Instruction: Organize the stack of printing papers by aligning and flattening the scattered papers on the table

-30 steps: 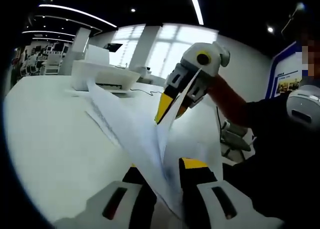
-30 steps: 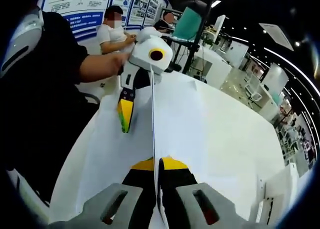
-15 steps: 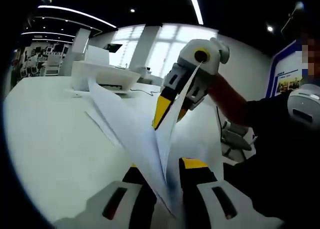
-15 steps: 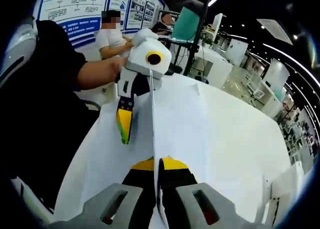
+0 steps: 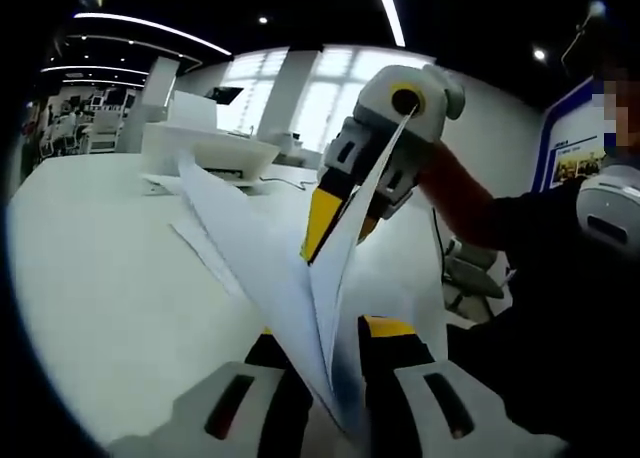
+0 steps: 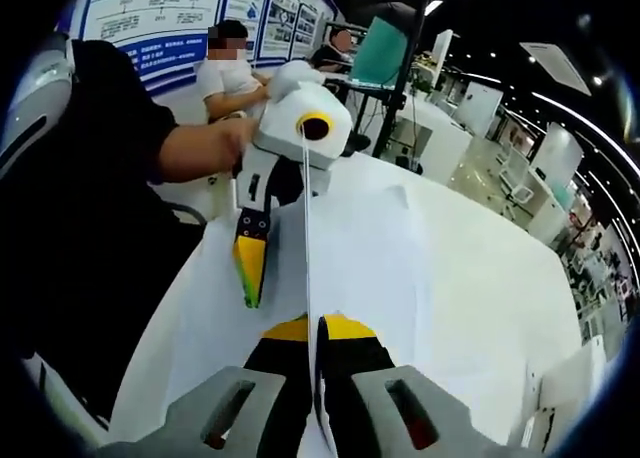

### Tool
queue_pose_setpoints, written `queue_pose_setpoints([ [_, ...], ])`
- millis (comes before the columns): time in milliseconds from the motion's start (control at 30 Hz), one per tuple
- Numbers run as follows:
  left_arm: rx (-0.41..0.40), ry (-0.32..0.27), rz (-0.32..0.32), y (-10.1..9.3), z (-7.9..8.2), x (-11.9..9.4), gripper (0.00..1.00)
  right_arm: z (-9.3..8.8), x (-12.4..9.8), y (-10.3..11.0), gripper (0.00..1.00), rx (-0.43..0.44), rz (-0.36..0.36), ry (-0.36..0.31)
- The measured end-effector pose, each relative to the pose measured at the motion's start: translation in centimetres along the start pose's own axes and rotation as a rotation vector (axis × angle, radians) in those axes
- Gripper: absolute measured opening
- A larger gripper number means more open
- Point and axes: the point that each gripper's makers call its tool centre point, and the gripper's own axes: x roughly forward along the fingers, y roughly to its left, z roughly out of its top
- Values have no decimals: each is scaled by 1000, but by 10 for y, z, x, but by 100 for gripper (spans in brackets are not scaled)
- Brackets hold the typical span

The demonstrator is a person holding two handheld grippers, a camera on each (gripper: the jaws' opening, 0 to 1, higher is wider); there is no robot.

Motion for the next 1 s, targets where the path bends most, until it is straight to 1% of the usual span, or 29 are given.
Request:
queue_pose_setpoints([
  [233,4,7,1,1,1,1,21,6,2,0,0,-13,4,1],
  [333,3,10,3,3,0,1,18,6,3,0,0,-17,1,-1],
  [600,60,23,45,9,-4,2,11,3,5,1,0,-16,0,2],
  [800,56,19,76,16,-4,1,7,3,5,-1,0,-17,-7,-2],
  [900,62,17,79,16,-3,1,7,4,4,-2,0,-14,-12,-6],
  [1000,56,12,83,17,-2,-1,7,5,0,-3,4,-11,-18,-20],
])
